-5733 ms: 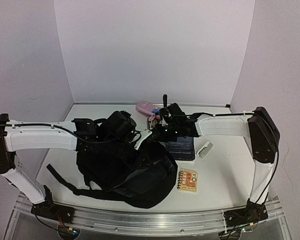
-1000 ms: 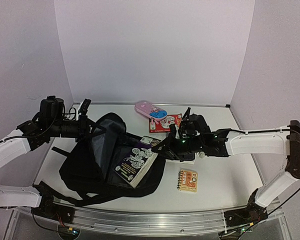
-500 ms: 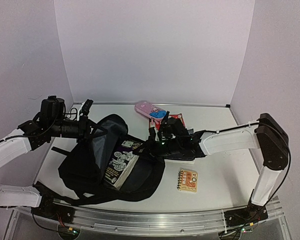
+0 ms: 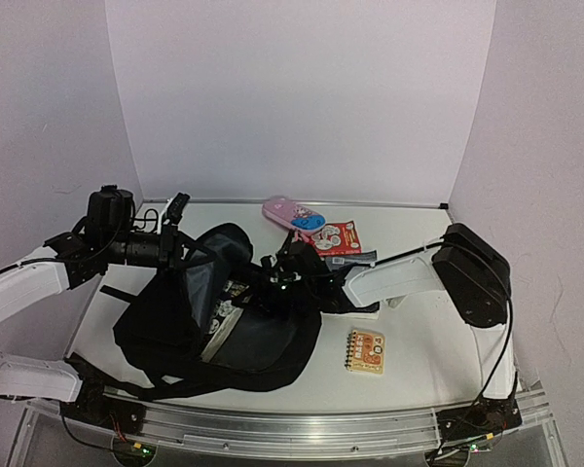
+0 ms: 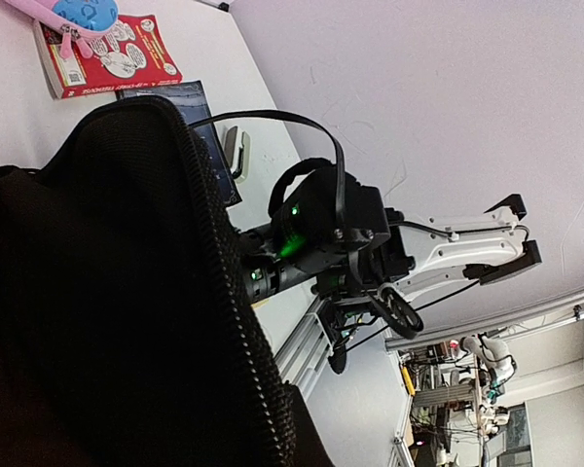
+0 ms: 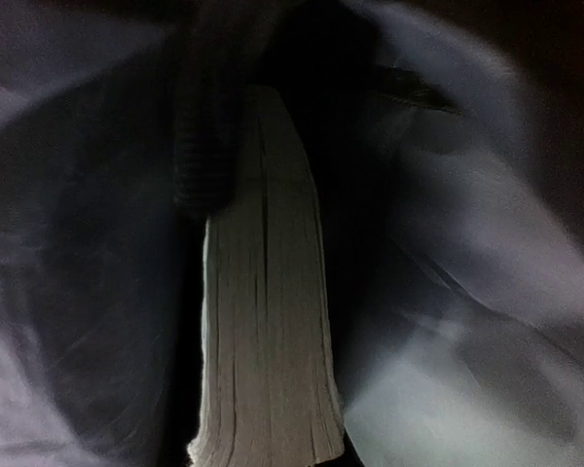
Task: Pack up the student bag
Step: Place the book in the student bag.
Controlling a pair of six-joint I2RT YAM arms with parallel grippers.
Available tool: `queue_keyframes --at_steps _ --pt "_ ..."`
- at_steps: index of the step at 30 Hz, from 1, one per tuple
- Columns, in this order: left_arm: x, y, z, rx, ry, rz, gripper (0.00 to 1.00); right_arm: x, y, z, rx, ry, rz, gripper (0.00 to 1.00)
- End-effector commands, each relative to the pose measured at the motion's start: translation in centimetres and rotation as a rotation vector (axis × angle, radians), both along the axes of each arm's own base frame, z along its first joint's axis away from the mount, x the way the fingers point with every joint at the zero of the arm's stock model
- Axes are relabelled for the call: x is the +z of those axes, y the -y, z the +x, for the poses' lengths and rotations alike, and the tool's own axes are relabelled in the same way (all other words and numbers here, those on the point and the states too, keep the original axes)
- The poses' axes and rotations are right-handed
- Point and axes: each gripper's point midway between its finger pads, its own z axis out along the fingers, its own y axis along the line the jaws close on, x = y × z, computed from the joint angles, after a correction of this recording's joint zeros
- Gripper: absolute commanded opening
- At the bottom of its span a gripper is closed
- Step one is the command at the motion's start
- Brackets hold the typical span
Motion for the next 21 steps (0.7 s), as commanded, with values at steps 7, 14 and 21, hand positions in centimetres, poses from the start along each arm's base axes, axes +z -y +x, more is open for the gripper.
queue_keyframes --at_steps 7,14,21 --pt "3.2 1.5 0.9 -0.074 0.091 -0.095 0.0 0.8 -5.3 3.1 -0.038 0.196 0.076 0.0" --pt "2.4 1.3 1.4 -0.041 0.084 -0.08 0.0 0.9 -6.0 4.1 -0.057 0.254 0.071 0.25" --pt "0.1 -0.6 3.3 0.138 0.043 0.053 0.0 3.2 -3.9 3.9 -0.091 0.292 0.041 0.62"
